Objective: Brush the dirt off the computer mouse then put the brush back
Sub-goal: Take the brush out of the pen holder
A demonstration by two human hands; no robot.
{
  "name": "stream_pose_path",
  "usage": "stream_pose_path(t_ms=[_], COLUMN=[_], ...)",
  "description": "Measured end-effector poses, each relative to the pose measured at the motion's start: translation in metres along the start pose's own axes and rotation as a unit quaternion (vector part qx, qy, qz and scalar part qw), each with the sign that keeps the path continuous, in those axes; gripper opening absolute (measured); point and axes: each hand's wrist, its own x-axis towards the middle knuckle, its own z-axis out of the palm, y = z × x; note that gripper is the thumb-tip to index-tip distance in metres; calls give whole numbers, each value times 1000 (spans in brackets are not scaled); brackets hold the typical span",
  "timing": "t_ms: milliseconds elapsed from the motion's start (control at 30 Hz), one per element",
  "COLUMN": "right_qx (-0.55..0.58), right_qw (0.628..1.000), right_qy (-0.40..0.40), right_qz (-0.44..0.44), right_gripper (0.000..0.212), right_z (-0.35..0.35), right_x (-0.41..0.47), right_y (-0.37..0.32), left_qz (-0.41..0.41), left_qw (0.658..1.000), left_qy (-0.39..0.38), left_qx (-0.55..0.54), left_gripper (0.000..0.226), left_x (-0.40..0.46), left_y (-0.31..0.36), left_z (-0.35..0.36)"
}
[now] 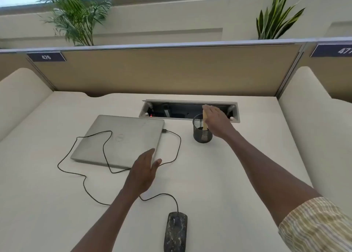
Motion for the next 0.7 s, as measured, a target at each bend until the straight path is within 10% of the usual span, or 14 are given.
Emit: stream_pose_path(t_ms=[700], right_qx=[216], right_qw=[959], right_qy=[165], right_qz=[76], right_gripper=[13], right_z=[-61], right_x=[-31], right_y=[-35], left_qz=[17], left_qw=[997], left_qy=[60], left_qx=[-51], left_gripper=[52], left_x=[-58], left_y=[0], left_z=[-5])
